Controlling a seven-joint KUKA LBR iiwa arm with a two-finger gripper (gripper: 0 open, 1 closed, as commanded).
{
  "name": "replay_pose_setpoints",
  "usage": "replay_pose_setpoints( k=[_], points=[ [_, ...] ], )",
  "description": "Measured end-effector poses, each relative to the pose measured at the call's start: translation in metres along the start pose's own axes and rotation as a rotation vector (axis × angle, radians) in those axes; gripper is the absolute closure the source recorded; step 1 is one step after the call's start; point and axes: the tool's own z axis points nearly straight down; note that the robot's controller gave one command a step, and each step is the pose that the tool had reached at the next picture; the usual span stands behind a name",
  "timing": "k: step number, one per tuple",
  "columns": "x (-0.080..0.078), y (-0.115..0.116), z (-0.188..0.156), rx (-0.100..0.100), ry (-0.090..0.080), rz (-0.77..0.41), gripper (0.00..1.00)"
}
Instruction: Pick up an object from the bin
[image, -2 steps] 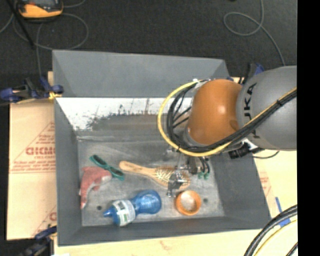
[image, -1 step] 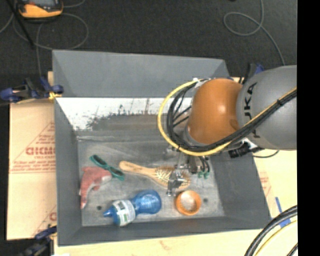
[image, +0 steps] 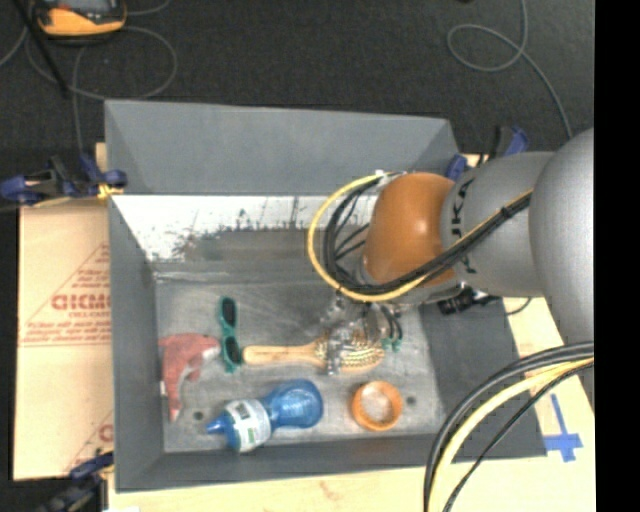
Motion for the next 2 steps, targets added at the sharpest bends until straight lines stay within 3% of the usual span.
replay_pose_setpoints(
  k=[1, 2],
  points=[
    [0.000, 0.000, 0.000, 0.000, 0.000, 0.001, 1.00],
    [-0.028, -0.052, -0.118, 0.004, -0.001, 0.042, 1.00]
  ],
)
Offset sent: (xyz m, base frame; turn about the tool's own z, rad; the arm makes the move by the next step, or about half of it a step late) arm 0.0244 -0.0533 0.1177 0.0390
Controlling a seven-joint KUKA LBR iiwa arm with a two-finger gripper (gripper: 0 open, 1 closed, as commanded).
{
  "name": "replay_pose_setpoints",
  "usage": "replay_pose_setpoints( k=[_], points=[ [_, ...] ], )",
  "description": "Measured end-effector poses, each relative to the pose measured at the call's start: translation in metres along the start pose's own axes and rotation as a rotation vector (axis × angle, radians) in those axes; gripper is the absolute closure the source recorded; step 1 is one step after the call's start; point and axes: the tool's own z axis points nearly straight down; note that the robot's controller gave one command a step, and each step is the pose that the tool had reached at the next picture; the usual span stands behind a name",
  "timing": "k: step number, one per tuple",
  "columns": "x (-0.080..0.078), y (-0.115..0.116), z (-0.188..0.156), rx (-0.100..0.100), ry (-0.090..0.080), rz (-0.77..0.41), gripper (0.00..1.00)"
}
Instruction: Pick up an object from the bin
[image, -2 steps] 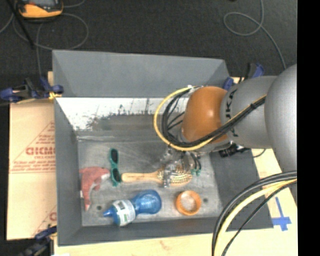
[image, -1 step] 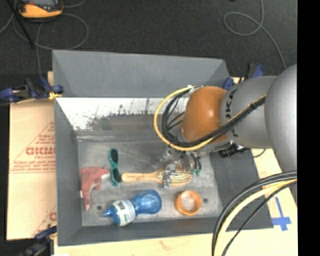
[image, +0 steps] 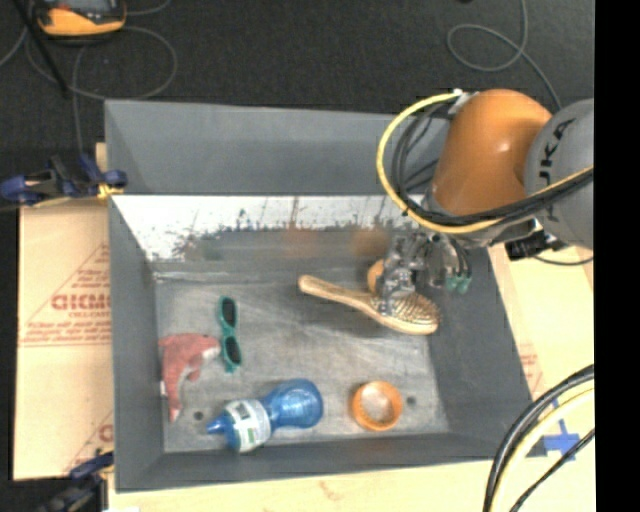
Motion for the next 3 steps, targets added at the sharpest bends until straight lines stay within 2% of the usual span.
replay_pose_setpoints(
  k=[2, 3],
  points=[
    [0.002, 0.000, -0.005, 0.000, 0.006, -0.010, 1.00],
    [-0.024, 0.004, -0.037, 0.002, -0.012, -0.052, 1.00]
  ],
)
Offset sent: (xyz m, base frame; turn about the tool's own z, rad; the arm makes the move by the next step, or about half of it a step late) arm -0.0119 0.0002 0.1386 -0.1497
